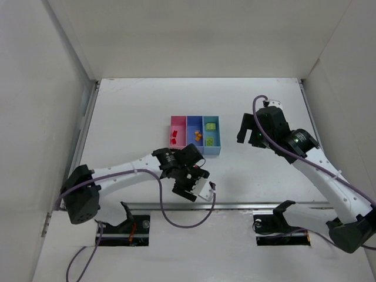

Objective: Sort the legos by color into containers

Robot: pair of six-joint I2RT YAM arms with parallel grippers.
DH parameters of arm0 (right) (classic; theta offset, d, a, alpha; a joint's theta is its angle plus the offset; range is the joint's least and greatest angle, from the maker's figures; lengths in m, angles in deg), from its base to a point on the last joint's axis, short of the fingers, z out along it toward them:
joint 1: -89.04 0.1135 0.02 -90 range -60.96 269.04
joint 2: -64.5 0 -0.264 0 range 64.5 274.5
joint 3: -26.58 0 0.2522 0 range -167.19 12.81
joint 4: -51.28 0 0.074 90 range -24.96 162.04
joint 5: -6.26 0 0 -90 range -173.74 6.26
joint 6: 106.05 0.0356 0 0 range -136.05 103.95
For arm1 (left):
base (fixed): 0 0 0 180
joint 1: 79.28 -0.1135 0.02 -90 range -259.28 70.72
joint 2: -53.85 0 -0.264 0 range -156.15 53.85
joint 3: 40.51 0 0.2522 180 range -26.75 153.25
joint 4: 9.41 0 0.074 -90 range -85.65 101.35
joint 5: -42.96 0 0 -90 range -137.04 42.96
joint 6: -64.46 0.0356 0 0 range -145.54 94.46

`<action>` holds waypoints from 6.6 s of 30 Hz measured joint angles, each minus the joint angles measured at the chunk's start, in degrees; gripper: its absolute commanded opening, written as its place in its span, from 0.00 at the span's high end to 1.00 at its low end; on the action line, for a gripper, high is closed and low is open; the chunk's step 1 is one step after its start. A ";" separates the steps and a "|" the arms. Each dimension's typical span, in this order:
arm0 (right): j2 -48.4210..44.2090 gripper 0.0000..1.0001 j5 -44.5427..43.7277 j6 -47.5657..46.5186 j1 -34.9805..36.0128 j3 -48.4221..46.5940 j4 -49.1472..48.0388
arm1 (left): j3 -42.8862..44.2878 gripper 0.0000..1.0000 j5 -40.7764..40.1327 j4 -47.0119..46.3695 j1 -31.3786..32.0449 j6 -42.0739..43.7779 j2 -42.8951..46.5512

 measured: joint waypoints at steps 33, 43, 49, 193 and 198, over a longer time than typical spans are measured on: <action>-3.37 0.00 -0.37 -1.92 0.00 2.19 -3.96 | 0.79 0.49 -0.33 -14.16 -13.22 -3.34 -19.08; -3.37 0.00 -0.46 -1.97 0.00 2.19 -4.02 | -1.11 0.56 -0.74 -15.15 -13.11 -2.69 -17.55; -3.37 0.00 -0.94 -1.97 0.00 2.19 -4.00 | -1.60 0.60 -0.76 -16.06 -12.00 -6.62 -17.42; -5.64 0.00 -1.90 -2.16 0.00 1.92 -3.63 | 19.61 0.33 0.70 -13.07 -40.98 -44.87 -19.41; -6.01 0.00 -1.88 -2.03 0.00 1.92 -3.63 | 19.39 0.33 -3.48 -14.51 -33.33 -39.43 -9.22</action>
